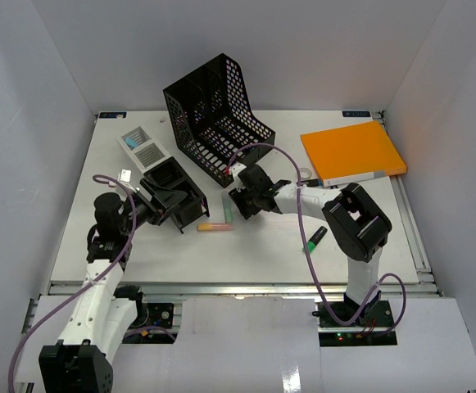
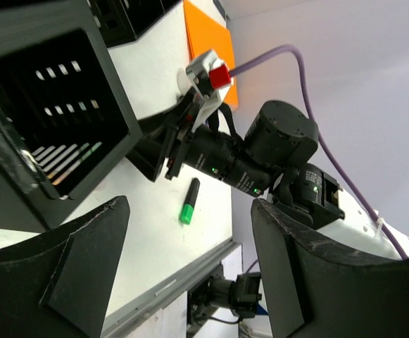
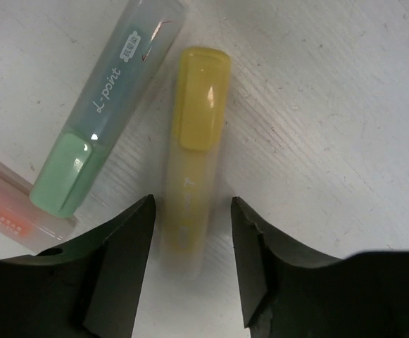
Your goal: Organize the desk
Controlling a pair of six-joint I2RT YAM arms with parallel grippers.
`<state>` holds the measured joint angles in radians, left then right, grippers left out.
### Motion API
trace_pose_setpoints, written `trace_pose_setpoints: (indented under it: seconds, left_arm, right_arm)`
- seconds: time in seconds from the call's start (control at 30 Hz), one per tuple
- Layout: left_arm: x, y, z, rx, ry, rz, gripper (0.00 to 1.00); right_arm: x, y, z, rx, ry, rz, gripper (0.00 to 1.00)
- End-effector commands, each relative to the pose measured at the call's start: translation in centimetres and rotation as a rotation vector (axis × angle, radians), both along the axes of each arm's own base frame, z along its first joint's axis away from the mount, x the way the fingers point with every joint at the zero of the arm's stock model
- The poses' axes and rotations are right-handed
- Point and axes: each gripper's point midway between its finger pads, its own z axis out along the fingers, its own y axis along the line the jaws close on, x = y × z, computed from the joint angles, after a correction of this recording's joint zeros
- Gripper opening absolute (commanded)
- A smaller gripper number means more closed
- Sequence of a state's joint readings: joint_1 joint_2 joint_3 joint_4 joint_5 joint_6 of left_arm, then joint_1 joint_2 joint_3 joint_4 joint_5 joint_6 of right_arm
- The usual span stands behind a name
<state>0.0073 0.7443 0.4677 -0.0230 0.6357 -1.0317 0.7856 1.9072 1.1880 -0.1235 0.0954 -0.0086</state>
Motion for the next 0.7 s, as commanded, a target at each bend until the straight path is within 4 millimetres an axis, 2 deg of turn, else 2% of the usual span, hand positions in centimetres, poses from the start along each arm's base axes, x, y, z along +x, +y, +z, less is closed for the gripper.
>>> trace_pose_setpoints:
  seconds: [0.0, 0.17, 0.23, 0.3, 0.33, 0.37, 0.43, 0.47, 0.5, 0.57, 0.67]
  left_arm:
    - [0.3, -1.3, 0.3, -0.016, 0.018, -0.004, 0.79]
    - [0.3, -2.5, 0.1, -0.015, 0.036, -0.003, 0.77]
    - [0.2, -3.2, 0.0, -0.012, 0.045, -0.009, 0.76]
    - [0.2, -4.4, 0.0, 0.001, 0.051, -0.031, 0.76]
    - [0.3, -4.7, 0.0, 0.005, 0.054, -0.032, 0.76]
    - [0.4, -5.2, 0.4, 0.009, 0.047, -0.033, 0.76]
    - [0.8, -6.2, 0.0, 0.026, 0.068, -0.040, 0.76]
    - [1.1, -6.5, 0.0, 0.031, 0.067, -0.033, 0.76]
    - [1.3, -7.2, 0.2, 0.034, 0.065, -0.043, 0.76]
    - [1.6, -8.6, 0.9, 0.030, 0.048, -0.060, 0.76]
    - [2.6, -11.0, 0.6, 0.052, 0.057, -0.077, 0.76]
  right_arm:
    - [0.5, -1.0, -0.6, -0.026, -0.015, -0.020, 0.49]
    - [0.1, -2.2, -0.6, -0.012, 0.011, -0.007, 0.34]
    - [0.0, -2.8, 0.1, 0.006, 0.008, 0.005, 0.29]
    - [0.2, -3.4, 1.3, 0.036, 0.003, 0.017, 0.19]
    - [0.2, -3.5, 2.6, 0.081, 0.003, 0.041, 0.17]
    - [0.0, -3.8, 2.8, 0.093, 0.008, 0.050, 0.13]
    - [-0.5, -3.9, 5.2, 0.165, -0.006, 0.097, 0.08]
    - [-0.5, -4.5, 5.5, 0.175, -0.011, 0.109, 0.08]
    - [-0.8, -4.6, 6.7, 0.214, -0.018, 0.142, 0.08]
    - [-1.9, -4.3, 9.0, 0.285, -0.036, 0.220, 0.08]
    - [-4.2, -4.1, 12.3, 0.396, -0.068, 0.353, 0.08]
